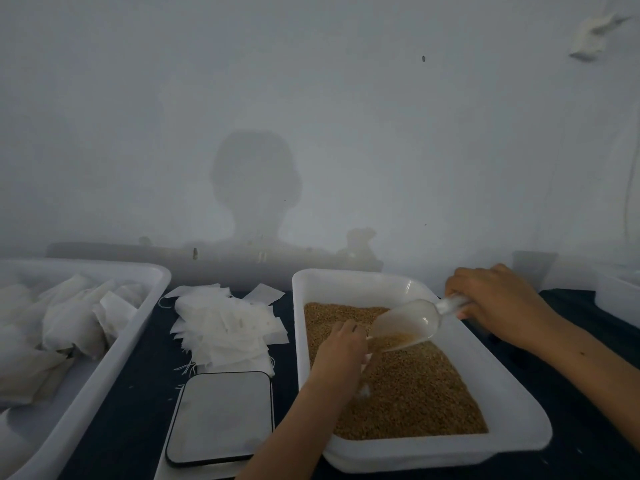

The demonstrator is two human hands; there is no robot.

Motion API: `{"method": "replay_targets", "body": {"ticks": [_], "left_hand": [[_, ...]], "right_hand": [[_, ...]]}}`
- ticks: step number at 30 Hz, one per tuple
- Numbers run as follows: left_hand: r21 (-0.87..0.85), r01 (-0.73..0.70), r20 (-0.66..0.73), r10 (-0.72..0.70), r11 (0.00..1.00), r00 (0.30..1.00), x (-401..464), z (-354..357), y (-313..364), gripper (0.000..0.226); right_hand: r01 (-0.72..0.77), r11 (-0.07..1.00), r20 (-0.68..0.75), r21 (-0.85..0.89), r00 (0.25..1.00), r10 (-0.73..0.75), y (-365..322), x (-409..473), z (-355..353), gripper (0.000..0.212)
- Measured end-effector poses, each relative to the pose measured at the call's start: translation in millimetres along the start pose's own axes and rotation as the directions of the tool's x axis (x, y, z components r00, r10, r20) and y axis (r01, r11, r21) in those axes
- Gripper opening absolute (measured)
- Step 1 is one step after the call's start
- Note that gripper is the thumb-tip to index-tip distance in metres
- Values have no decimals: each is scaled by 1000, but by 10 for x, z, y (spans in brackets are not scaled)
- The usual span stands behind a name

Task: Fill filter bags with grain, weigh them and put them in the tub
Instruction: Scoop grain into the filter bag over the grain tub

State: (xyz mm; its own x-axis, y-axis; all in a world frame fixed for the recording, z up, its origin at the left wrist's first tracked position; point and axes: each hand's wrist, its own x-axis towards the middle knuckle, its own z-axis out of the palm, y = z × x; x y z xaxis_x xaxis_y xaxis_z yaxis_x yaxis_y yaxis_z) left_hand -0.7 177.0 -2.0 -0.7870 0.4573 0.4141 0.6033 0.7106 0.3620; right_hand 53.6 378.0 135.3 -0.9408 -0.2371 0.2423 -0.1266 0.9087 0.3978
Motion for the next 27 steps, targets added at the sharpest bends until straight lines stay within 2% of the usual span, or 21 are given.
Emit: {"method": "replay_targets", "body": {"ticks": [4,7,9,12,15,20,23,27], "left_hand": [[-40,9,-48,-11,999,999,1,9,-4,20],[-76,33,-67,-38,997,997,9,17,-11,14],[-128,64,-86,-76,990,993,9,9,-4,6],[-297,156,-110,-196,942,974,-2,-7,-11,14],[-525,225,-97,-321,820,942,-12,-35,-35,20],[-710,261,-105,-464,655,880,9,-111,-89,28],[-742,263,-111,-500,617,859,1,-118,-100,27],[-768,271,-104,-531,580,841,7,-117,-107,22]], "right_hand": [[50,996,-91,-79,994,-57,-57,-8,-80,17],[101,991,-273,-93,954,-123,-85,-34,-111,32],[90,989,-303,-117,945,-121,-92,-60,-117,34],[18,985,-171,-171,984,-48,-38,-91,-44,25],[-18,986,-13,-166,1000,16,27,-128,108,14],[-54,987,169,149,985,28,-160,-212,471,16],[-67,958,190,277,982,14,-311,-238,667,16],[-36,942,167,332,986,-21,-483,-224,822,14]]}}
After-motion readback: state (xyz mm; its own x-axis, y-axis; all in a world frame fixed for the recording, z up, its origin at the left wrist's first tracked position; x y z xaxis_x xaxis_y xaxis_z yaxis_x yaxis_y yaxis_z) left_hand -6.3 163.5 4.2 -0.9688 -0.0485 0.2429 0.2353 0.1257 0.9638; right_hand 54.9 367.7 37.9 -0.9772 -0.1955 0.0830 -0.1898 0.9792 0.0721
